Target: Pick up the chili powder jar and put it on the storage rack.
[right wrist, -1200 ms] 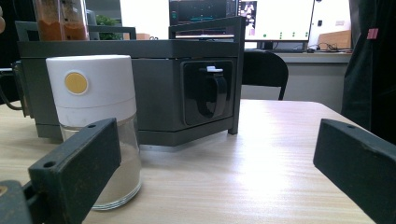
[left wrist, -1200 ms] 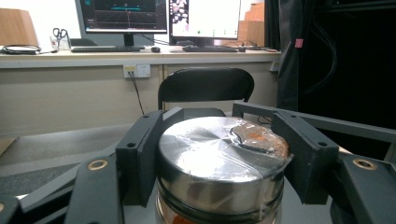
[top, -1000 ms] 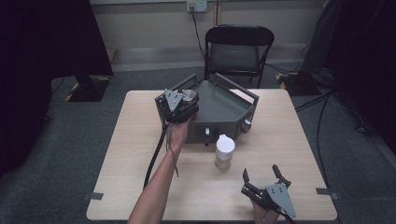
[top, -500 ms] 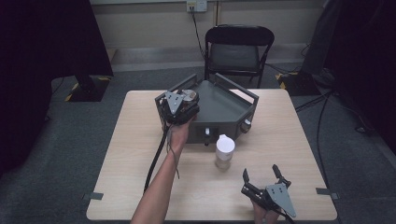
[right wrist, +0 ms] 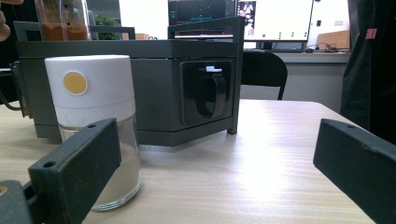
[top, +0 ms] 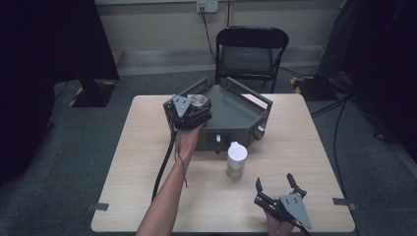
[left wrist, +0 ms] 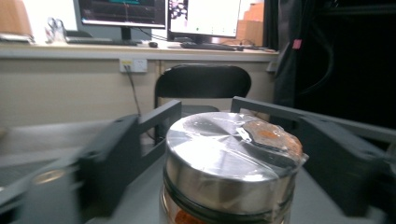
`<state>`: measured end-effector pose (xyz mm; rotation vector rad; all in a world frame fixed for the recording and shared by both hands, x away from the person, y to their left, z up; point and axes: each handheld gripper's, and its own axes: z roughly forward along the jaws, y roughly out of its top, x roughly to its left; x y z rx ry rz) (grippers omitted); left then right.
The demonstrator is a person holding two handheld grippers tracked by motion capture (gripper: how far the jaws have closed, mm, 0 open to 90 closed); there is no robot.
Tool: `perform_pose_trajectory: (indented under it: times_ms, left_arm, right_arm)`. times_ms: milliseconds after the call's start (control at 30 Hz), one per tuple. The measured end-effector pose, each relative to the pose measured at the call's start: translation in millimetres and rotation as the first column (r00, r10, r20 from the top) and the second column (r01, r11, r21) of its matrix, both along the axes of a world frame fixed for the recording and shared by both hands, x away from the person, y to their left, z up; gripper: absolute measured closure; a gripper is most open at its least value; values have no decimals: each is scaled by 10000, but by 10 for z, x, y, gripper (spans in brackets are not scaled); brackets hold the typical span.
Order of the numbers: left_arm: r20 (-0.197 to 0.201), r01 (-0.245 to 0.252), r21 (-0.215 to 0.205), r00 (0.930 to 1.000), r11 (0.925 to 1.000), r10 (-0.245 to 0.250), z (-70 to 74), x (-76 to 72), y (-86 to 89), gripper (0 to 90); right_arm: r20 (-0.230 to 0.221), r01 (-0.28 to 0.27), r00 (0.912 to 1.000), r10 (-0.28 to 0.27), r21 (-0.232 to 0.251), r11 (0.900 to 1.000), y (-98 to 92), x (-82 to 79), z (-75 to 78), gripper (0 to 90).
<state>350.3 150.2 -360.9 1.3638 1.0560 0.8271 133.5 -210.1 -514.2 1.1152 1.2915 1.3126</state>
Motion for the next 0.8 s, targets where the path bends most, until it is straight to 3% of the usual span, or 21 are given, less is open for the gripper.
perform_pose_trajectory:
  times_ms: [167,367,800]
  left_arm:
    - [-130,12,-128,9999,9999,-14,-12,-38,43,0]
    - [288,125,-52,9995,9999,-124,-14,-121,86,0]
    - [510,388,-216,9980,9990,-377,-115,-304,156,0]
  right_arm:
    - [-2,4,10000,-4,4,10000,0,0,0,0]
    - [-1,22,10000,-21,3,10000,3,0,0,0]
    - [-2,45,10000,-45,-1,10000,8,-1,0,0]
